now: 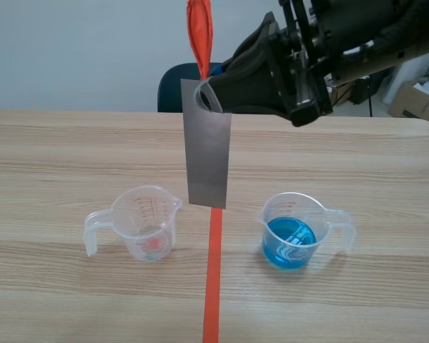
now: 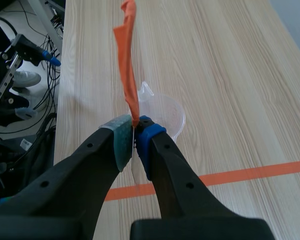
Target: Do the redox reaction experiment. move the plate over the blue solution
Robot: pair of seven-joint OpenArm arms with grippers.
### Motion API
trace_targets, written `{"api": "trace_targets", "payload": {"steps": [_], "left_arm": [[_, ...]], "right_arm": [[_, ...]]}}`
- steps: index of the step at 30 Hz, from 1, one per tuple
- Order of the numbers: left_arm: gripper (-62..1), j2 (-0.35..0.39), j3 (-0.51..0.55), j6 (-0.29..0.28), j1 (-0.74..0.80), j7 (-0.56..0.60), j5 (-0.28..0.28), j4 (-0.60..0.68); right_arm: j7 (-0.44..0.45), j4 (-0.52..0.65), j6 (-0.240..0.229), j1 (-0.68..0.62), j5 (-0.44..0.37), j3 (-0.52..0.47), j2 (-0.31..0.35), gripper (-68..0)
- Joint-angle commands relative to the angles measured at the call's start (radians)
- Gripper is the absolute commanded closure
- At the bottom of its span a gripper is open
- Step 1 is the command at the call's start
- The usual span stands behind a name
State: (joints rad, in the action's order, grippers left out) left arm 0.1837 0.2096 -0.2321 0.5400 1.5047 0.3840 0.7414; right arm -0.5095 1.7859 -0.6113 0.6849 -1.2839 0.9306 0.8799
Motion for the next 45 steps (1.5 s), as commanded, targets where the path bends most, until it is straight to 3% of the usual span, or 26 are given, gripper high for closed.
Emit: {"api": "trace_targets", "payload": {"steps": [1, 10, 20, 21, 26, 32, 40, 45], "left_arm": [[-62.3, 0.030, 0.001, 0.001, 0.023, 0.049, -0.018, 0.031], [-62.3, 0.148, -0.010, -0.003, 0.110, 0.049, -0.180, 0.114], [-62.3, 0.323, -0.009, -0.026, 0.254, 0.049, -0.367, 0.256], [-60.6, 0.346, -0.009, -0.026, 0.272, 0.049, -0.387, 0.274], [-39.0, 0.460, -0.009, -0.025, 0.347, 0.049, -0.512, 0.363], [-13.2, 0.574, -0.009, -0.026, 0.360, 0.049, -0.523, 0.426], [-5.5, 0.711, -0.007, -0.034, 0.343, -0.132, -0.532, 0.529], [-3.6, 0.766, -0.006, -0.102, 0.278, -0.278, -0.538, 0.583]], "right_arm": [[0.052, 0.002, -0.019, 0.033, -0.012, -0.024, 0.045, -0.4], [0.230, 0.002, -0.129, 0.033, -0.011, -0.024, 0.277, -0.4], [0.361, 0.002, -0.134, 0.029, 0.031, -0.023, 0.447, -0.4], [0.369, 0.000, -0.134, 0.029, 0.040, -0.023, 0.457, -0.4], [0.385, 0.000, -0.134, 0.004, 0.049, -0.023, 0.480, -0.4], [0.389, -0.005, -0.134, -0.026, 0.053, -0.023, 0.477, -0.4], [0.394, -0.005, -0.134, -0.026, 0.034, -0.023, 0.477, -0.4], [0.412, -0.005, -0.134, -0.026, 0.017, -0.023, 0.476, -0.4]]}}
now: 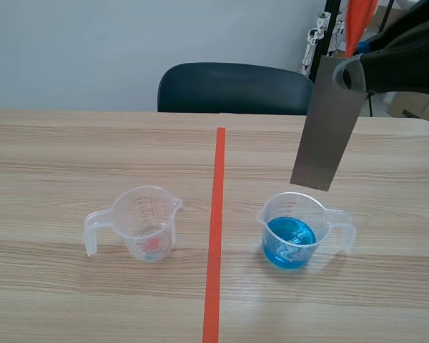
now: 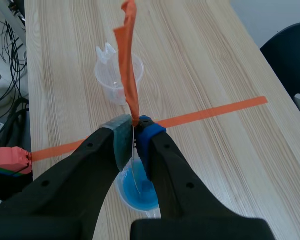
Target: Do the redox reaction experiment. move the plate over the blue solution
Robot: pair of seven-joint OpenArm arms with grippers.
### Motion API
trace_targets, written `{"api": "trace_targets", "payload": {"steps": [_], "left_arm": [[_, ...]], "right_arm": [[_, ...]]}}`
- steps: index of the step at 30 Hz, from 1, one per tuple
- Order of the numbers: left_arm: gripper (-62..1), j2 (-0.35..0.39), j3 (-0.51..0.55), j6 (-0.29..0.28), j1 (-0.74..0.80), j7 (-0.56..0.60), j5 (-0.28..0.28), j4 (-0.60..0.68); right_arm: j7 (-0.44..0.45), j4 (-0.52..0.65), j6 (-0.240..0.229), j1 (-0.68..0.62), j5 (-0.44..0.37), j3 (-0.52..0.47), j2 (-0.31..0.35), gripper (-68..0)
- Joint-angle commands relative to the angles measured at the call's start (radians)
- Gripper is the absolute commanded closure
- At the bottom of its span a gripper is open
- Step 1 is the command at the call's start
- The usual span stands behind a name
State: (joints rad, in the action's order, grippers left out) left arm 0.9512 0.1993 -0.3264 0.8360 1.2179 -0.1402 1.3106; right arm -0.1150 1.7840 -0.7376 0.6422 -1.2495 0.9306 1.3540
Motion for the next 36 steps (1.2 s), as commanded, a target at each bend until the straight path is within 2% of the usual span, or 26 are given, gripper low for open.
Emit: {"api": "trace_targets", "payload": {"steps": [1, 8, 13, 21, 27, 36], "left_arm": [[-3.6, 0.005, 0.004, -0.018, -0.034, -0.020, -0.014, 0.024], [-3.6, 0.034, 0.004, -0.102, -0.134, -0.223, -0.006, 0.127], [-3.6, 0.033, 0.004, -0.116, -0.197, -0.365, -0.005, 0.213], [-3.6, 0.033, -0.004, -0.165, -0.296, -0.518, 0.008, 0.311], [-3.6, 0.032, -0.126, -0.167, -0.436, -0.615, 0.103, 0.320], [-3.6, -0.025, -0.290, -0.168, -0.646, -0.735, 0.143, 0.320]], "right_arm": [[0.018, -0.003, -0.008, 0.017, -0.017, -0.023, 0.000, -0.4], [0.026, -0.003, -0.008, 0.017, -0.019, -0.023, -0.003, -0.4], [0.036, -0.003, -0.008, 0.017, -0.019, -0.023, -0.003, -0.4], [0.036, -0.002, -0.008, 0.017, -0.038, -0.023, -0.003, -0.4], [0.036, -0.002, -0.008, 0.017, -0.038, -0.023, -0.003, -0.4], [0.028, -0.002, -0.008, 0.017, -0.038, -0.023, -0.016, -0.4]]}}
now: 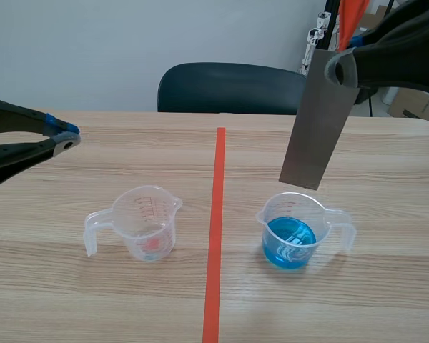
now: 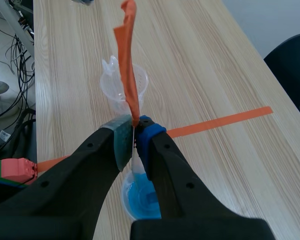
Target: Do the redox reaction experiment. move the plate over the blue solution
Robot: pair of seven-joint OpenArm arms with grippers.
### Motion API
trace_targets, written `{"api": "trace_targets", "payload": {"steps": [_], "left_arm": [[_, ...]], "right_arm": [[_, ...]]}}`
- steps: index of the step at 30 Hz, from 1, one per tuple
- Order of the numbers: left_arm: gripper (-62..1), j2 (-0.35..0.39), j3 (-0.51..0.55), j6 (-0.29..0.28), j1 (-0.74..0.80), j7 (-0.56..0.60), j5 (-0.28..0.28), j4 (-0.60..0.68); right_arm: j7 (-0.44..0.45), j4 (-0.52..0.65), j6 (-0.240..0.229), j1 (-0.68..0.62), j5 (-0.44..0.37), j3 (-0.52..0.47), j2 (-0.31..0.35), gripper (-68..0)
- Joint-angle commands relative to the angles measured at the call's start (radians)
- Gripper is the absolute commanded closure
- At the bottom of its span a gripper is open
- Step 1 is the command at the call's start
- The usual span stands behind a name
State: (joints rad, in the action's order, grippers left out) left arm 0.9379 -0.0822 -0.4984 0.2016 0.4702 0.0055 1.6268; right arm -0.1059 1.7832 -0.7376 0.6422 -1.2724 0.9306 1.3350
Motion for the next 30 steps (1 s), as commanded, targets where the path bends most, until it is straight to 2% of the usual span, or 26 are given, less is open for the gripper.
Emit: {"api": "trace_targets", "payload": {"steps": [1, 7, 13, 20, 24, 30], "left_arm": [[-3.6, -0.021, -0.028, 0.004, -0.034, 0.001, 0.016, 0.004], [-3.6, -0.071, -0.143, -0.012, -0.145, -0.029, 0.117, 0.003], [-3.6, -0.126, -0.225, -0.020, -0.234, -0.092, 0.150, -0.006], [-3.6, -0.161, -0.299, -0.063, -0.298, -0.109, 0.160, -0.018], [-3.6, -0.179, -0.336, -0.123, -0.338, -0.113, 0.159, -0.018], [-3.6, -0.232, -0.378, -0.126, -0.386, -0.154, 0.156, -0.034]], "right_arm": [[0.019, -0.001, -0.008, 0.017, -0.015, -0.023, 0.003, -0.4], [0.016, -0.001, -0.008, 0.017, -0.015, -0.023, 0.003, -0.4], [0.015, -0.001, -0.008, 0.017, -0.015, -0.023, 0.003, -0.4], [0.015, -0.001, -0.008, 0.017, -0.015, -0.023, 0.006, -0.4], [0.012, -0.001, -0.008, 0.017, -0.015, -0.023, 0.006, -0.4], [0.012, -0.001, -0.008, 0.017, -0.015, -0.023, 0.006, -0.4]]}}
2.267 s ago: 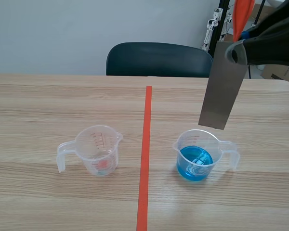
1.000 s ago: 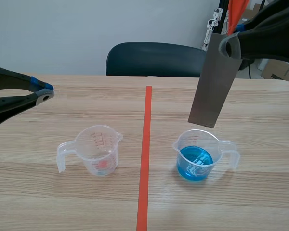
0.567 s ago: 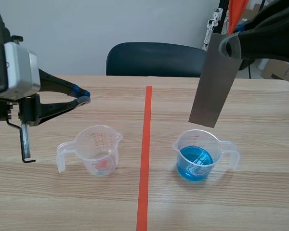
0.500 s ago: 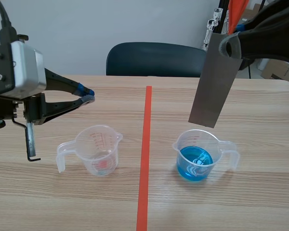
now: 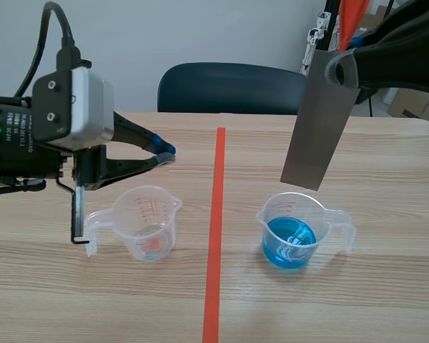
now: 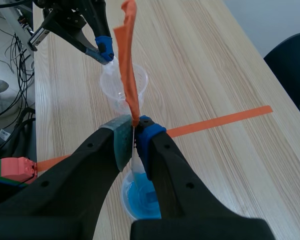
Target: Do the redox reaction experiment. move the plate over the blue solution
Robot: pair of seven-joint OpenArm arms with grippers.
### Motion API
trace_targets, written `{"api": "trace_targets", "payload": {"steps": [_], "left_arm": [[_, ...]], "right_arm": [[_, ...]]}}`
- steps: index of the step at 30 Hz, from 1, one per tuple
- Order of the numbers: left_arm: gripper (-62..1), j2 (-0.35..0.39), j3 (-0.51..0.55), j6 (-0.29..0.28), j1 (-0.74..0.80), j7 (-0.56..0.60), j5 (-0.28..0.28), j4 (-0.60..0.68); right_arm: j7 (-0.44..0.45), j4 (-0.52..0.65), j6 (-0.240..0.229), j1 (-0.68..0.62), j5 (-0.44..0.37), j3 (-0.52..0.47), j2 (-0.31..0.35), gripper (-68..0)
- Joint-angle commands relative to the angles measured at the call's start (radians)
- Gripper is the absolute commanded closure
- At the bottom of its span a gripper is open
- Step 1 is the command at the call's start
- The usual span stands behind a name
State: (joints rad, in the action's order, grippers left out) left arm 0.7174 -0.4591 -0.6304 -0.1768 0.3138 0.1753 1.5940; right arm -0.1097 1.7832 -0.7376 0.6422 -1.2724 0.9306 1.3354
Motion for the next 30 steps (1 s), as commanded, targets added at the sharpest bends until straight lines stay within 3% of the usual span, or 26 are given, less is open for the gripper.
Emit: {"api": "trace_targets", "payload": {"steps": [1, 24, 30], "left_arm": [[-3.6, -0.022, -0.005, 0.006, -0.014, 0.002, -0.014, -0.006], [-3.6, -0.126, -0.112, -0.024, -0.171, -0.020, -0.012, -0.111], [-3.6, -0.152, -0.158, -0.039, -0.220, -0.020, 0.010, -0.130]], "right_arm": [[0.016, -0.001, -0.008, 0.017, -0.015, -0.023, 0.005, -0.4], [0.016, -0.001, -0.008, 0.017, -0.019, -0.023, 0.005, -0.4], [0.017, -0.001, -0.008, 0.017, -0.020, -0.023, 0.005, -0.4]]}}
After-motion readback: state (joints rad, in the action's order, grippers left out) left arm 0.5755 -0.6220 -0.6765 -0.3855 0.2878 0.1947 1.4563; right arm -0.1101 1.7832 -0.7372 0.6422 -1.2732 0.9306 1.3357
